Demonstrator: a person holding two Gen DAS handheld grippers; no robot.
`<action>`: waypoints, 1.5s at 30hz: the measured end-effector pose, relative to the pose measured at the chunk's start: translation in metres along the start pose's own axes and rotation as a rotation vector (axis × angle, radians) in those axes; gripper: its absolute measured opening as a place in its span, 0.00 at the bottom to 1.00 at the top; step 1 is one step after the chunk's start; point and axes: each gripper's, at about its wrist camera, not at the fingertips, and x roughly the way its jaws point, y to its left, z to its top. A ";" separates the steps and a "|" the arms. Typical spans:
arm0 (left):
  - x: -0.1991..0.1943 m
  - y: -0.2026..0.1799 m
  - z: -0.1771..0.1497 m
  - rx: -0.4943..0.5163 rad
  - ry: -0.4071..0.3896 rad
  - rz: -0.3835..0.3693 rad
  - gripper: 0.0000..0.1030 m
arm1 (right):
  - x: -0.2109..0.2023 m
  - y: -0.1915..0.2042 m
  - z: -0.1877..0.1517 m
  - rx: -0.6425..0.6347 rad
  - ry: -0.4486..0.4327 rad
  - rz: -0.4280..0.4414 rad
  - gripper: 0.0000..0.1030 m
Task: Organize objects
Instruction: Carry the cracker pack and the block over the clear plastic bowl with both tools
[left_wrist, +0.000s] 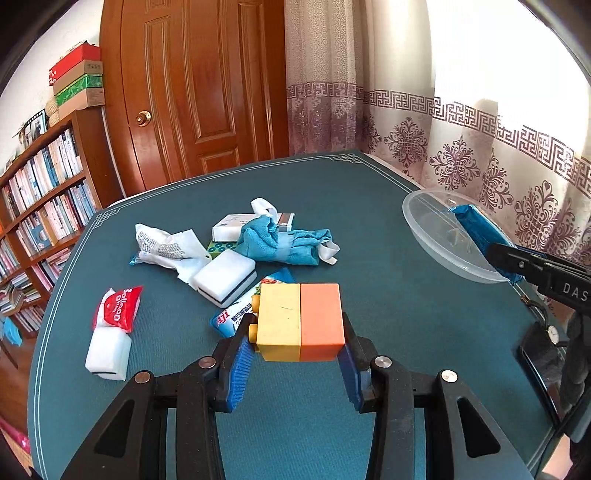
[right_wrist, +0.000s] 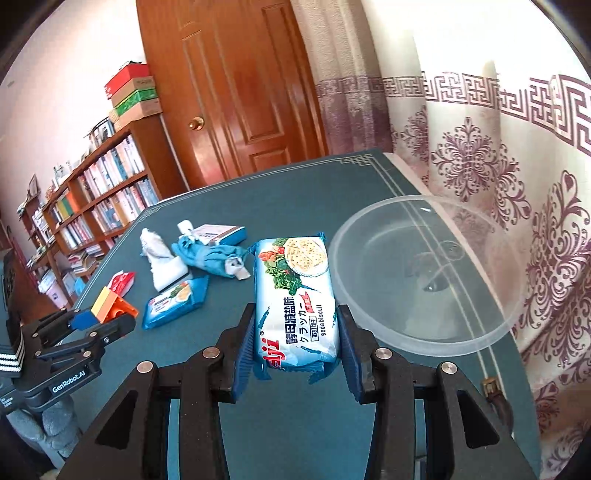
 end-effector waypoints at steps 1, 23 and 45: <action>0.000 -0.003 0.001 0.005 -0.002 -0.006 0.43 | 0.000 -0.008 0.002 0.012 -0.005 -0.017 0.41; 0.013 -0.046 0.032 0.068 -0.009 -0.051 0.43 | 0.072 -0.097 0.019 0.074 0.118 -0.212 0.41; 0.043 -0.089 0.056 0.141 0.010 -0.124 0.43 | 0.039 -0.084 -0.007 -0.036 0.173 -0.179 0.41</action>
